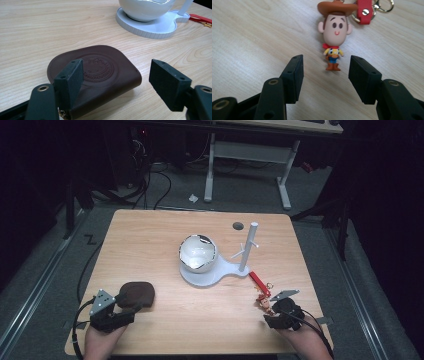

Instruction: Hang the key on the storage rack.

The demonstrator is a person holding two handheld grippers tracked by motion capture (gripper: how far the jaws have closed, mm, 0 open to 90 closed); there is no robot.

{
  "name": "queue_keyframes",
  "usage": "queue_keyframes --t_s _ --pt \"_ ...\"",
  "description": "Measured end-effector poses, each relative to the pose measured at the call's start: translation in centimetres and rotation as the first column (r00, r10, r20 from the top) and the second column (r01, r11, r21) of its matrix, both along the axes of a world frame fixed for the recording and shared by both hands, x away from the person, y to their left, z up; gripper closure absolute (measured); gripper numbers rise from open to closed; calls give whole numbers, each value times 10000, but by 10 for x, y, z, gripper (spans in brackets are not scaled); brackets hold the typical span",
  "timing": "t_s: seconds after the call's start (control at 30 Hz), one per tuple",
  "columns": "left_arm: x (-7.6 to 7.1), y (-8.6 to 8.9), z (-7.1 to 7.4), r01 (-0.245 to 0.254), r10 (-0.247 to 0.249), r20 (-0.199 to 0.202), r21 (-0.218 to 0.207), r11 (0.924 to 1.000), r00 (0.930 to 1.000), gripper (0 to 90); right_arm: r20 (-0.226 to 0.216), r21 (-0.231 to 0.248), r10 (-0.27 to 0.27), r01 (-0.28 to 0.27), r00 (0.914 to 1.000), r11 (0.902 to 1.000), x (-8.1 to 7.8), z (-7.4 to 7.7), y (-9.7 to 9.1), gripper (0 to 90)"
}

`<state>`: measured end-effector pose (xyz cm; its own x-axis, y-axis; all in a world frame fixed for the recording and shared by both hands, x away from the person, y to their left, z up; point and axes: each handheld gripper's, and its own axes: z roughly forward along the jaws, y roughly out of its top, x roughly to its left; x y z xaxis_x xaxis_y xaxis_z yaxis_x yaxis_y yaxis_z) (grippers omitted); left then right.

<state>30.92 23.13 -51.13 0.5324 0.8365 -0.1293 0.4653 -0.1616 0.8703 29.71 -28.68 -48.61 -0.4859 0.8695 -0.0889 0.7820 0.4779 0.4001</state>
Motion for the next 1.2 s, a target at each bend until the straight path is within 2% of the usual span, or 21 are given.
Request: queue_keyframes --t_s 0.13,0.33,0.47,0.63,0.8,0.9,1.03,1.2 --pt "1 1 0 -12 12 -26 -15 10000 10000 280 -186 -353 328 -335 9993 9988 2 1 6 467" --pt "0 2 2 3 -3 -5 -168 9999 10000 282 -385 -485 442 -460 9983 9978 4 3 11 461" --pt "0 2 1 -9 8 -37 -203 9998 10000 286 -381 -738 756 -783 9964 9942 6 7 15 465" --pt "-1 1 3 15 -15 4 -216 9998 10000 288 -532 -844 922 -965 9943 9917 8 12 18 475" --pt "-1 1 2 31 -31 -4 -245 9997 10000 289 -493 -844 1131 -1170 9924 9895 9 19 20 505" --pt "-1 3 3 -12 12 -4 -405 9992 10000 304 -603 -909 1140 -1191 9917 9887 11 21 21 520" --pt "-1 4 3 -9 9 14 -384 9993 10000 305 -786 -1109 1254 -1336 9890 9848 15 20 23 548" --pt "0 3 3 42 -42 -4 -349 9994 10000 305 -966 -1318 1186 -1308 9882 9826 22 18 26 533"
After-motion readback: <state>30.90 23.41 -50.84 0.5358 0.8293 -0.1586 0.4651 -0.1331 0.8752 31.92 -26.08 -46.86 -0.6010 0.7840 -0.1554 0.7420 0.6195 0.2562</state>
